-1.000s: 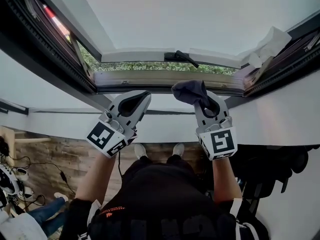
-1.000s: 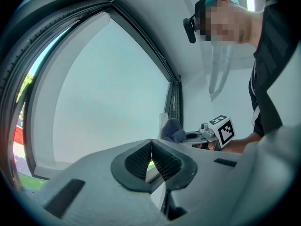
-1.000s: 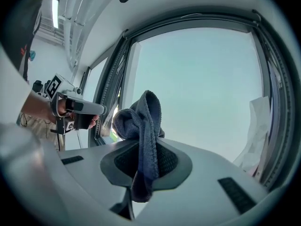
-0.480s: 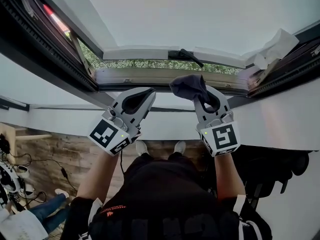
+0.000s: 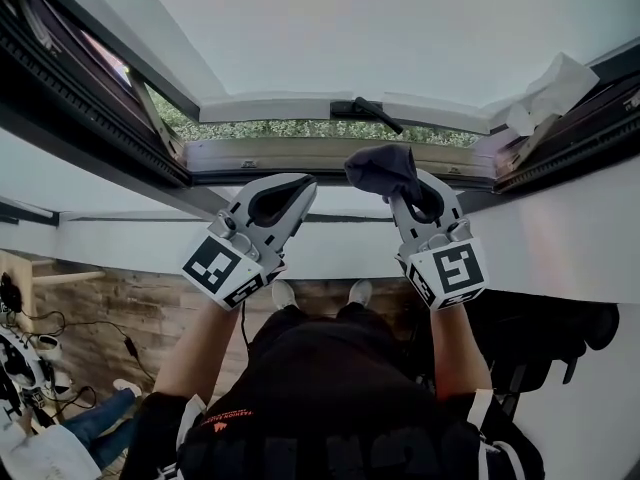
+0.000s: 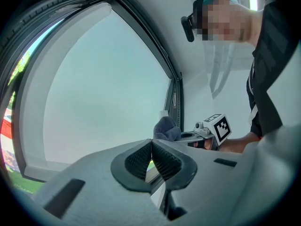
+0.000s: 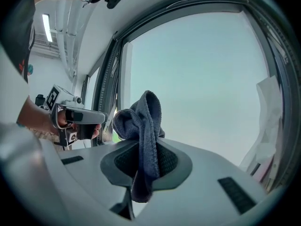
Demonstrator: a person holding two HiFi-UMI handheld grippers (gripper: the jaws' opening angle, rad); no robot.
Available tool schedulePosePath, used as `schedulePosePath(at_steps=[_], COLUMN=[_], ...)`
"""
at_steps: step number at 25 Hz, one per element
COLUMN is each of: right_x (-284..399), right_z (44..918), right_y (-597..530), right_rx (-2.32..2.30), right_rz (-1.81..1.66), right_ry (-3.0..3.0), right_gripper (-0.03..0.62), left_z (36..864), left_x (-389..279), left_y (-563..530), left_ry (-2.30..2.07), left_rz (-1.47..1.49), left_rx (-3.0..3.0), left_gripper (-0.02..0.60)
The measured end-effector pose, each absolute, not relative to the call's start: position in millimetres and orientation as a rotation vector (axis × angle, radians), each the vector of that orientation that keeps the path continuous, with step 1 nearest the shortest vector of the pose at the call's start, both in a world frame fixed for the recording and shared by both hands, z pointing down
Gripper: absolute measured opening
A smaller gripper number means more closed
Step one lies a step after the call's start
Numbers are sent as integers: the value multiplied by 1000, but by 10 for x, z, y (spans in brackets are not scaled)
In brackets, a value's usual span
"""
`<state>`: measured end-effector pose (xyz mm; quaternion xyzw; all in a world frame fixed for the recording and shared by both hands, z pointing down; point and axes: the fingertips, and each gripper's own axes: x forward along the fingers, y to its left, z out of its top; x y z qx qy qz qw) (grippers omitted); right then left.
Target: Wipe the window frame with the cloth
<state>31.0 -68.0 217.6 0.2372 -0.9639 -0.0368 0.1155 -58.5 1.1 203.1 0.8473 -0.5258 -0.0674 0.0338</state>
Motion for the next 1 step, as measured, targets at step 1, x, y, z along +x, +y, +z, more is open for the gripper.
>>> schedulePosePath(at_steps=[1], right_x=[321], right_z=[2176], right_y=[-696], right_rx=[699], right_rz=[-105], right_ry=[-2824], right_gripper=[41], left_z=[2034], left_x=[-576], left_y=[-2], left_ry=[-1615], left_rz=[-207], left_rx=[2606], left_gripper=[21])
